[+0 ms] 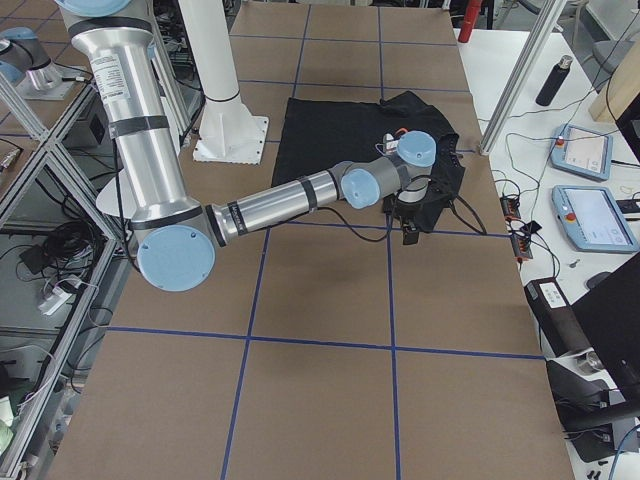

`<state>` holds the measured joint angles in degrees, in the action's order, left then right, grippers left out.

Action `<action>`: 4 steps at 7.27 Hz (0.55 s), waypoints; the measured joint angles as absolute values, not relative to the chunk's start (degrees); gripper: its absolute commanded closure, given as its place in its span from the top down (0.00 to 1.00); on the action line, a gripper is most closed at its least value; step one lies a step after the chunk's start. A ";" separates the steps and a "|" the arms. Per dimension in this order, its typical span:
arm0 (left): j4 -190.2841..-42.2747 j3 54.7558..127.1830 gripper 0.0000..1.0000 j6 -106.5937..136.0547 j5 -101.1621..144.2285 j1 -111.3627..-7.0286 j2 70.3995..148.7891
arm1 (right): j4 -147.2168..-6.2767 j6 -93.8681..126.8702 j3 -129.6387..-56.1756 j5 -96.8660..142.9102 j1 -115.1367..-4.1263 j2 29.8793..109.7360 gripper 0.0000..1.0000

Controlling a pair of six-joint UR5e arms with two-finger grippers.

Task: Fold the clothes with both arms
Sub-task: 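Move the right gripper to the black shirt's shoulder nearest it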

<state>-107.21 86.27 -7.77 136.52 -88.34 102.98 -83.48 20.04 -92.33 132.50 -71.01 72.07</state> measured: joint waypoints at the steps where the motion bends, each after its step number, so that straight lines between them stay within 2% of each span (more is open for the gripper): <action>1: -109.55 83.01 1.00 -2.26 136.56 -87.13 105.81 | -83.26 22.34 -87.53 132.45 -69.92 66.90 1.00; 3: -118.25 81.16 1.00 14.80 136.54 -80.97 107.96 | -77.98 27.72 -74.49 132.30 -67.21 56.67 1.00; 4: -122.61 81.04 1.00 21.45 136.40 -77.10 108.20 | -70.82 31.15 -67.21 132.19 -65.83 53.57 1.00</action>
<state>-122.61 81.04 21.45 136.40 -77.10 108.20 -70.82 31.15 -67.21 132.19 -65.83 53.57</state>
